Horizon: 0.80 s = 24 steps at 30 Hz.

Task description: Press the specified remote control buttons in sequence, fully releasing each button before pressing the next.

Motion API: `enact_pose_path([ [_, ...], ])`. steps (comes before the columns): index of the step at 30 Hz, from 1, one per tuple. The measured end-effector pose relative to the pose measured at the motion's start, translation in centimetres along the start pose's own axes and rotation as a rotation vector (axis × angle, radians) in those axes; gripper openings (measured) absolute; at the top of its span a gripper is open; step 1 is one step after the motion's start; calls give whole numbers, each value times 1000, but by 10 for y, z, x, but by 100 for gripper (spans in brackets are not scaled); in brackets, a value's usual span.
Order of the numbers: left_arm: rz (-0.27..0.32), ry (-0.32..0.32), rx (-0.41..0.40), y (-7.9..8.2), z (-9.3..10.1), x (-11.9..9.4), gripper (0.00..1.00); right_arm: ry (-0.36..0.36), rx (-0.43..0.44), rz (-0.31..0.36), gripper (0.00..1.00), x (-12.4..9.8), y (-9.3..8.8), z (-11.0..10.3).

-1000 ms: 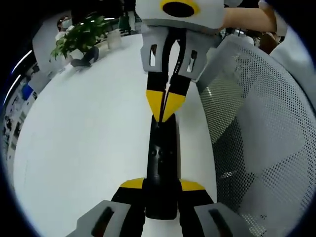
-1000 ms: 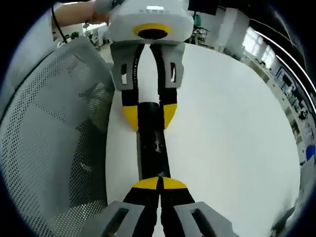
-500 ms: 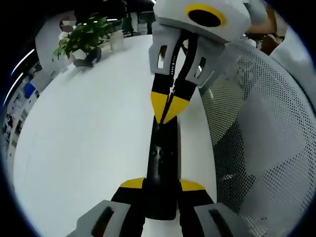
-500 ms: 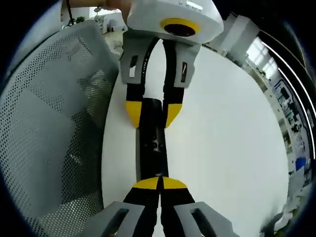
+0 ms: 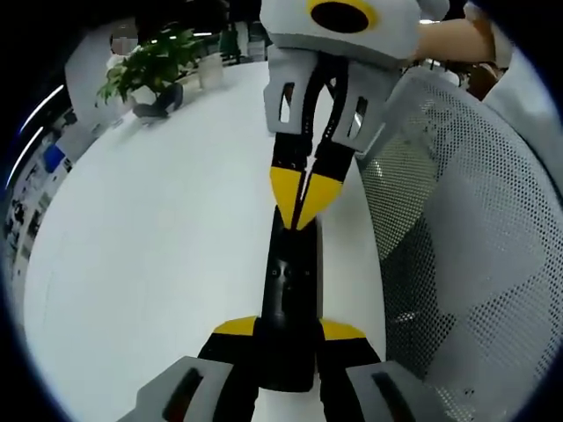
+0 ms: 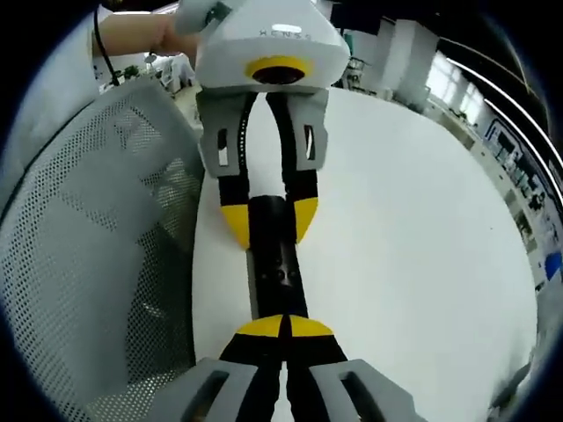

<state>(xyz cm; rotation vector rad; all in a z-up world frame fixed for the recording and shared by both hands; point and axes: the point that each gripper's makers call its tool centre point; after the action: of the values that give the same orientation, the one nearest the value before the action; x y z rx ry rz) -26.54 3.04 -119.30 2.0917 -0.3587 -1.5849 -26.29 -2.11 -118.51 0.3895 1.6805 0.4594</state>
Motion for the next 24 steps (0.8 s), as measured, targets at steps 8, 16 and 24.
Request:
enact_pose_path([
  [8,3,-2,6,0,-1,0,22,-11,-96,-109,0,2,0,1],
  [16,2,-3,7,0,-1,1,22,17,63,28,0,0,1,0],
  [24,10,-3,4,0,-1,1,22,24,107,110,9,0,0,2],
])
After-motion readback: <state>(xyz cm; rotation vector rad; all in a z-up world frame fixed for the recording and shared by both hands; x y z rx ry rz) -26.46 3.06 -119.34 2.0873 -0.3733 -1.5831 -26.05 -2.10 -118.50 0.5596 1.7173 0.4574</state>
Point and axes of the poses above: the point that each gripper's makers call its tool centre point, and the gripper's own axes: x roughly forward along the fingers, z roughly to its right, y roughly out of its top, and after that the axes turned 15 degrees about y, right-handed
